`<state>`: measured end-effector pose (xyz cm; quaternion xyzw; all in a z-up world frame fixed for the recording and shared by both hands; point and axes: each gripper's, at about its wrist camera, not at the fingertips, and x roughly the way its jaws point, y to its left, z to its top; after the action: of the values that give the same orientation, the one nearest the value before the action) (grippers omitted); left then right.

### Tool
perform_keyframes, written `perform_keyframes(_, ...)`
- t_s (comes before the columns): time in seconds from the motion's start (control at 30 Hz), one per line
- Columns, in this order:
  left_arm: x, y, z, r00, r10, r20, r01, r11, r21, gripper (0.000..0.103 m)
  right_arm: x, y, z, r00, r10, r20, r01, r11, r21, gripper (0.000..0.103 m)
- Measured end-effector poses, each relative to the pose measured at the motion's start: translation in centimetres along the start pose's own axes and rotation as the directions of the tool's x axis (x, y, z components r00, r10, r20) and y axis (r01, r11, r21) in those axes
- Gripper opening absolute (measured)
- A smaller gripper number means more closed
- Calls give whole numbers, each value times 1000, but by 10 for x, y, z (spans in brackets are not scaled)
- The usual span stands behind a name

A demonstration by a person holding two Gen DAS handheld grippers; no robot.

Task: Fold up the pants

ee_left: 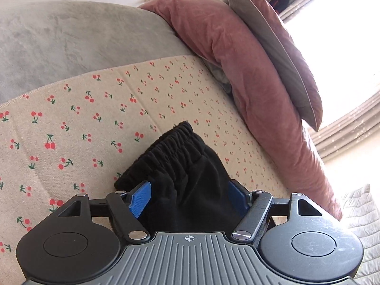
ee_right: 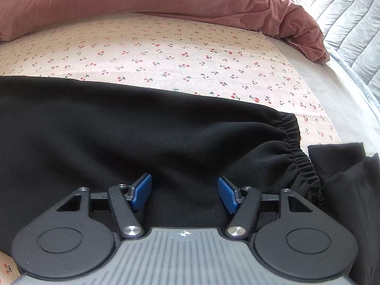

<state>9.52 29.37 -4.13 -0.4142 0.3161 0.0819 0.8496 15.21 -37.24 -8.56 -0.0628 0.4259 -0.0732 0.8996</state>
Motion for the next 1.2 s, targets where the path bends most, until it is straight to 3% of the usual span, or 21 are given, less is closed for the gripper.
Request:
perform_keyframes(0.1,12,-26,-17,990,141,16,-142,977,158,72,-1,5,0,1000,-28,4,28,999,-18,60)
perform_keyframes(0.17,18,-39,-30,972,231,46,-235,933,274,73,-2,4,-1,999,-42,5,42,999,-19,65)
perform_keyframes(0.27,26,-49,-41,948,311,62,-313,885,344,75,-2,-3,-1,1000,-30,-5,30,999,32,67)
perform_keyframes(0.37,34,-45,-44,949,315,1,-297,895,333,75,-7,3,4,999,-45,-17,46,997,69,64)
perform_keyframes(0.5,42,-43,-49,944,329,-31,-303,899,316,75,-43,49,19,987,123,102,-123,992,-7,59)
perform_keyframes(0.6,44,-45,-51,943,330,-32,-302,895,329,75,-69,102,32,959,227,171,-206,970,-128,58)
perform_keyframes(0.73,49,-41,-50,941,337,-41,-305,891,336,75,-89,182,51,913,364,183,-304,908,-289,58)
perform_keyframes(0.9,53,-30,-44,941,332,-70,-298,908,296,76,-92,267,79,859,475,189,-383,842,-380,58)
perform_keyframes(1.1,54,-28,-44,944,321,-69,-283,902,326,76,-59,317,127,860,478,176,-389,840,-379,57)
perform_keyframes(1.2,57,-30,-43,944,323,-68,-281,895,347,76,-35,324,156,880,447,161,-381,866,-324,57)
